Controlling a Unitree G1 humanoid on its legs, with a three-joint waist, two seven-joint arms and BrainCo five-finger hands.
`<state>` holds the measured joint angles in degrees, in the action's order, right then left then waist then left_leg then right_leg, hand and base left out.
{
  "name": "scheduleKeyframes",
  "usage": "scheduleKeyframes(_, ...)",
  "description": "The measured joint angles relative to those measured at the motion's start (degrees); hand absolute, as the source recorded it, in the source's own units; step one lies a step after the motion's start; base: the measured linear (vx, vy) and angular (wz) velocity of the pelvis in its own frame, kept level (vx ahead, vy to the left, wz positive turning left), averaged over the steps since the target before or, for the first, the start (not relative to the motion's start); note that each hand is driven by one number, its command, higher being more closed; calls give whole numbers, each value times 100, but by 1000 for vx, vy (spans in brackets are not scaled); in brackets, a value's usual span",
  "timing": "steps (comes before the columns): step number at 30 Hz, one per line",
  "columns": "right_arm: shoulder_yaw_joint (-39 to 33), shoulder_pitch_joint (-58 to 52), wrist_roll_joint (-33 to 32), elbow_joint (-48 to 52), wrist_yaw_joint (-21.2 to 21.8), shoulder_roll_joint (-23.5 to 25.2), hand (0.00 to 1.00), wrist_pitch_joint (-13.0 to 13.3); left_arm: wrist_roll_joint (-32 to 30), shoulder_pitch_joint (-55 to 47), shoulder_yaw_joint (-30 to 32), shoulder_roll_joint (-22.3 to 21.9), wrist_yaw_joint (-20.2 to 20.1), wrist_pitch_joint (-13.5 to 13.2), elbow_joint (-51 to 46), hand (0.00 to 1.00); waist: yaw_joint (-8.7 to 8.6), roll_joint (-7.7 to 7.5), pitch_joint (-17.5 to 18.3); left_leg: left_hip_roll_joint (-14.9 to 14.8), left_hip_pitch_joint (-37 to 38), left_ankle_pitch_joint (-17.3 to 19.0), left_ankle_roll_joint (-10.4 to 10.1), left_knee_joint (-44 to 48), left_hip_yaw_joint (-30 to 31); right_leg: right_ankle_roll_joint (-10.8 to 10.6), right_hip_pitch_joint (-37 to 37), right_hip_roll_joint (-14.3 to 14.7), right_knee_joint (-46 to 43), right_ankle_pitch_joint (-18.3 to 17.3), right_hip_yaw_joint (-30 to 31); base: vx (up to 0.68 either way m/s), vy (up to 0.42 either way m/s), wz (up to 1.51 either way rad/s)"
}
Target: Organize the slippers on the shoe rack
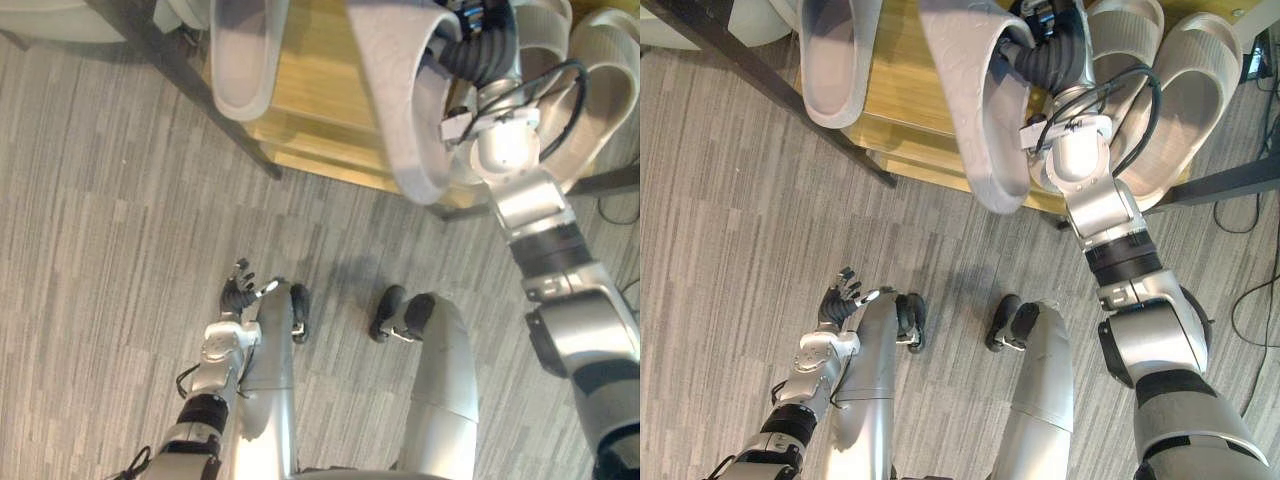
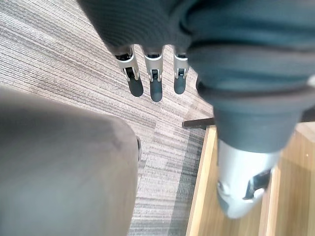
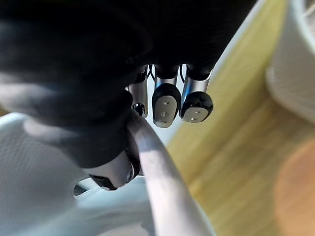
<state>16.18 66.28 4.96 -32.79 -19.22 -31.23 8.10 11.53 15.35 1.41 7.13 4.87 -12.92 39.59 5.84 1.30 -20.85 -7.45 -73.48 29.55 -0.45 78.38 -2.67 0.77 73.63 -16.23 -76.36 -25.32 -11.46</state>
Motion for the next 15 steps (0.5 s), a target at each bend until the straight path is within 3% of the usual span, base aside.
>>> scheduleKeyframes(6,3,686,263,-1033,-216,283,100,-209,108,97,-11,-28,101,-21,-14,0,45,-13,12,38,-155,-41,-73,-4,91,36,73,-63,-9,-19,-109,33,13,7)
scheduleKeyframes(15,-45,1195,637,-1909,-421,557,100,-522,213,233,-11,-124,275,-19,111,0,113,-224,159,225,-257,-229,-284,-116,385,217,-4,-219,-62,-136,-396,39,-15,17)
